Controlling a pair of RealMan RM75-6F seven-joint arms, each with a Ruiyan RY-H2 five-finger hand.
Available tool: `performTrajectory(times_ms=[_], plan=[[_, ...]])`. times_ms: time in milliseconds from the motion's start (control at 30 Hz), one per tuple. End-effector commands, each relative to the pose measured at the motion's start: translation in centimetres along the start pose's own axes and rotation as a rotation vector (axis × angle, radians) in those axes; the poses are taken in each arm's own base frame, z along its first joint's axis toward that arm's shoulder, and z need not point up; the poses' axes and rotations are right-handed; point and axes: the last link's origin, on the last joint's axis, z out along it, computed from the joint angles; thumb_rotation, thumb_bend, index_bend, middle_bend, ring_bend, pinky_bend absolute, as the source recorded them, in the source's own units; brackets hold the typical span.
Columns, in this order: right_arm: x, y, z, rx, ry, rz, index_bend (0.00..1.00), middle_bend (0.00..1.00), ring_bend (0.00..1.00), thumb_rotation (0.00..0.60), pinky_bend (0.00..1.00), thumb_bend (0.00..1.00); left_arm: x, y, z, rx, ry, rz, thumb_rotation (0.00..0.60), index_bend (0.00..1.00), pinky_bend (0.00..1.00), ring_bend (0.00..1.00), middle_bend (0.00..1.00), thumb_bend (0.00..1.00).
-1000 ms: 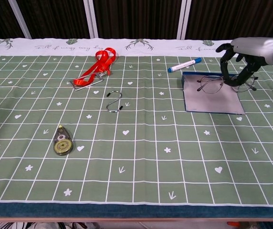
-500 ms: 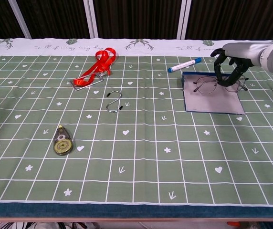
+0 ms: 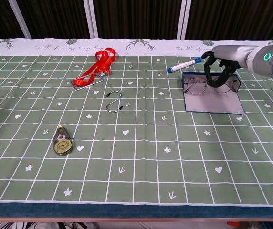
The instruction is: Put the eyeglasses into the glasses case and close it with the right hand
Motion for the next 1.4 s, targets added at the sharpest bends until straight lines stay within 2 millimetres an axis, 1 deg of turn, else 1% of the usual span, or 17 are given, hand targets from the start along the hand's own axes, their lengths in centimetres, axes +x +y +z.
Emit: performTrajectory(times_ms=[33,533,867,1167,1233,1300,1367,1400], plan=[[0.12,0.0,0.25,-0.006,0.002,0.001,0.66,0.0,0.0,0.6,0.17,0.47,0.01,-0.04,0.02,0.0,0.0,-0.001,0.6,0.1,0.0,0.0,0.0,0.39],[-0.18,0.16,0.56,-0.024,-0.005,0.004,0.66,0.0,0.0,0.6,0.17,0.47,0.0,-0.02,0.02,-0.002,-0.003,0.001,0.6,0.1,0.0,0.0,0.0,0.39],[0.06,0.82,0.71,-0.039,-0.004,0.014,0.66,0.0,0.0,0.6,0.17,0.47,-0.01,-0.04,0.02,0.0,-0.003,0.001,0.6,0.1,0.0,0.0,0.0,0.39],[-0.16,0.62,0.94,-0.036,-0.015,0.015,0.65,0.0,0.0,0.6,0.17,0.47,-0.01,-0.01,-0.03,-0.001,-0.002,0.002,0.6,0.1,0.0,0.0,0.0,0.39],[-0.23,0.58,1.01,-0.036,-0.017,0.015,0.6,0.0,0.0,0.6,0.17,0.46,-0.01,-0.02,-0.02,0.0,-0.002,0.001,0.6,0.1,0.0,0.0,0.0,0.39],[-0.26,0.59,1.05,-0.037,-0.018,0.014,0.49,0.0,0.0,0.6,0.17,0.45,-0.01,-0.04,-0.01,0.0,-0.003,0.001,0.6,0.1,0.0,0.0,0.0,0.39],[-0.25,0.65,1.08,-0.038,-0.019,0.008,0.35,0.0,0.0,0.6,0.17,0.42,0.0,-0.05,0.01,0.001,-0.003,0.001,0.6,0.1,0.0,0.0,0.0,0.39],[-0.22,0.66,1.09,-0.039,-0.018,0.006,0.3,0.0,0.0,0.6,0.17,0.41,0.0,-0.06,0.02,0.001,-0.003,0.001,0.6,0.1,0.0,0.0,0.0,0.39]])
